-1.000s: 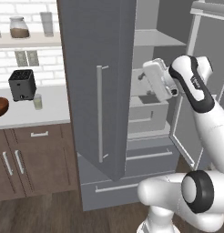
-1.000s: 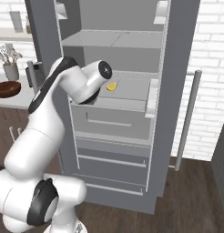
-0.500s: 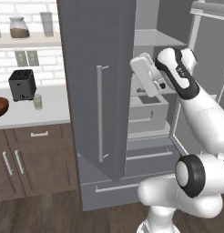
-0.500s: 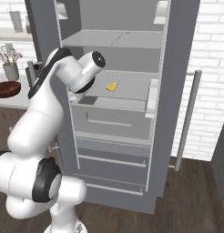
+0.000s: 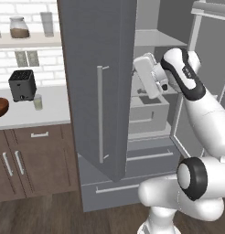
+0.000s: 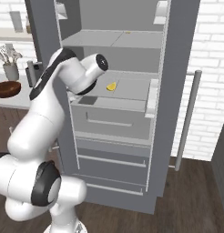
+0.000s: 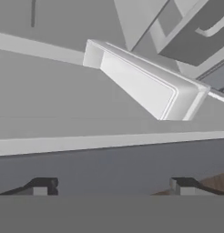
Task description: Grab a lemon wedge from the fridge and one ice cube from the ice bowl, and put them in the glass of lemonade.
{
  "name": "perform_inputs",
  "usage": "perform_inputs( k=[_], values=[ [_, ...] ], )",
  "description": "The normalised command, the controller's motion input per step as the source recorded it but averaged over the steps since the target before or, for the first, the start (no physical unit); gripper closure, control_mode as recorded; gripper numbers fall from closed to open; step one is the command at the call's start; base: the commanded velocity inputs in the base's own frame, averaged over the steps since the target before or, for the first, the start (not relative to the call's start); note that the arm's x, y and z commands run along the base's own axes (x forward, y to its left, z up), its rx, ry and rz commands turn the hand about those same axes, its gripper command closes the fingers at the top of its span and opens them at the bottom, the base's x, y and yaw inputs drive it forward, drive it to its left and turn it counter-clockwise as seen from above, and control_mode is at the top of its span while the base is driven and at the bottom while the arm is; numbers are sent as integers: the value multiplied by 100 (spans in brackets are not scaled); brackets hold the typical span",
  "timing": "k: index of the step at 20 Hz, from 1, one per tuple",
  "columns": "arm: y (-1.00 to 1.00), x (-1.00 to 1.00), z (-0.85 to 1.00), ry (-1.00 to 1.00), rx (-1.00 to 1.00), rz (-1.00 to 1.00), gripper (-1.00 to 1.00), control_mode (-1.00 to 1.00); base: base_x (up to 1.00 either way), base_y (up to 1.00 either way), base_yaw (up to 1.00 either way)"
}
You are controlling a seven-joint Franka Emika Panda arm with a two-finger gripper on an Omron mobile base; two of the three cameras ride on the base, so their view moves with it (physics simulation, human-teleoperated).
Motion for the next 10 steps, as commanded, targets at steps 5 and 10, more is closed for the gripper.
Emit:
perform_inputs(
  k=[5, 10],
  values=[
    [-21, 0, 0, -1, 11, 0, -100, -100, 0, 0, 0],
    [-58, 39, 0, 0, 9, 4, -100, -100, 0, 0, 0]
  ],
)
